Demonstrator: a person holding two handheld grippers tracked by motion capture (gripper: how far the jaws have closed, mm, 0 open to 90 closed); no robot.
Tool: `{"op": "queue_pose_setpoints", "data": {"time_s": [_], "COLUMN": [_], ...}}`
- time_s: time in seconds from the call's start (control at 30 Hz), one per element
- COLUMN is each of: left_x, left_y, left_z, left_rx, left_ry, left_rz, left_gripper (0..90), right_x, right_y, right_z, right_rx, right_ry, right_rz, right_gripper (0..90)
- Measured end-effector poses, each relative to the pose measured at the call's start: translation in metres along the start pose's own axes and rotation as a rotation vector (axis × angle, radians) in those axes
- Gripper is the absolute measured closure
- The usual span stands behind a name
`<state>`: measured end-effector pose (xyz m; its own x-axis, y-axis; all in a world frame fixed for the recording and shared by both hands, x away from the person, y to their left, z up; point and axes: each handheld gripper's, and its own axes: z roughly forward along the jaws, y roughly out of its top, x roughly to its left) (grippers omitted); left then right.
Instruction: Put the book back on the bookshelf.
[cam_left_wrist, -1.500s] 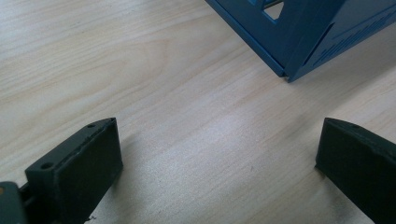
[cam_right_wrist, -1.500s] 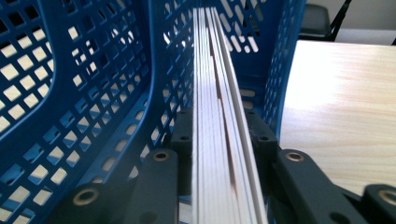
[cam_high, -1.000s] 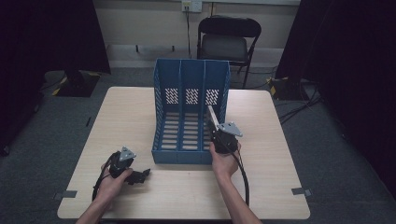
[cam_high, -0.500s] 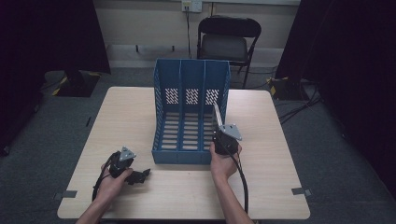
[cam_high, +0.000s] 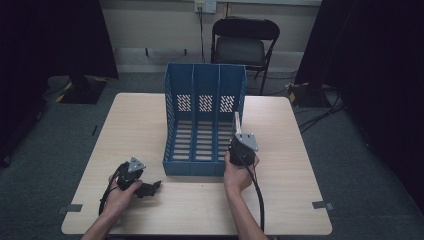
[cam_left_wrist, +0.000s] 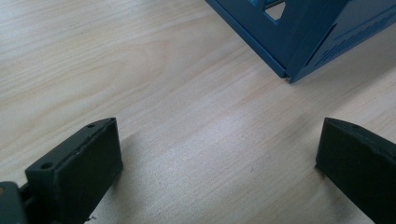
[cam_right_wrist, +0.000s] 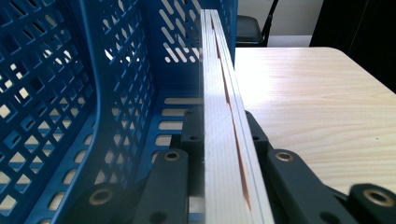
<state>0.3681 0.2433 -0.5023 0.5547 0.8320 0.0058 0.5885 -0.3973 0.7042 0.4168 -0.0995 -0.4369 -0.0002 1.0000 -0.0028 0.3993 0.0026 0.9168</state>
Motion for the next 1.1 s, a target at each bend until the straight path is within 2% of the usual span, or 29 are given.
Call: {"op": "queue_pose_setpoints", "data": {"time_s": [0.23,0.47,0.6,0.7,1.03,1.1], "left_x": [0.0000,0.0000,0.0000,-0.0002,-0.0004,-0.0003], "left_y": [0.0000,0.0000,0.0000,0.0002,0.0002,0.0003], "left_z": [0.0000,0.0000,0.0000,0.0005,0.0007,0.0007], "left_rx": [0.000,0.000,0.000,-0.004,-0.006,-0.006], "left_ry": [0.000,0.000,0.001,0.000,0.000,0.000], "left_rz": [0.000,0.000,-0.001,-0.005,-0.007,-0.007], "left_gripper": [0.0,0.0,0.0,0.0,0.0,0.0], "right_x": [0.0010,0.0016,-0.0007,-0.0042,-0.0063,-0.0066], "right_y": [0.0020,0.0021,0.0027,0.0041,0.0054,0.0054], "right_z": [0.0026,0.0035,0.0032,0.0037,0.0043,0.0043], "right_rx": [0.018,0.010,0.008,0.018,0.018,0.018], "right_ry": [-0.028,-0.037,-0.028,-0.009,0.000,0.010], "right_rz": [0.011,-0.015,-0.026,-0.002,-0.006,0.005], "right_gripper": [76.1,75.4,73.0,70.2,69.6,69.2]}}
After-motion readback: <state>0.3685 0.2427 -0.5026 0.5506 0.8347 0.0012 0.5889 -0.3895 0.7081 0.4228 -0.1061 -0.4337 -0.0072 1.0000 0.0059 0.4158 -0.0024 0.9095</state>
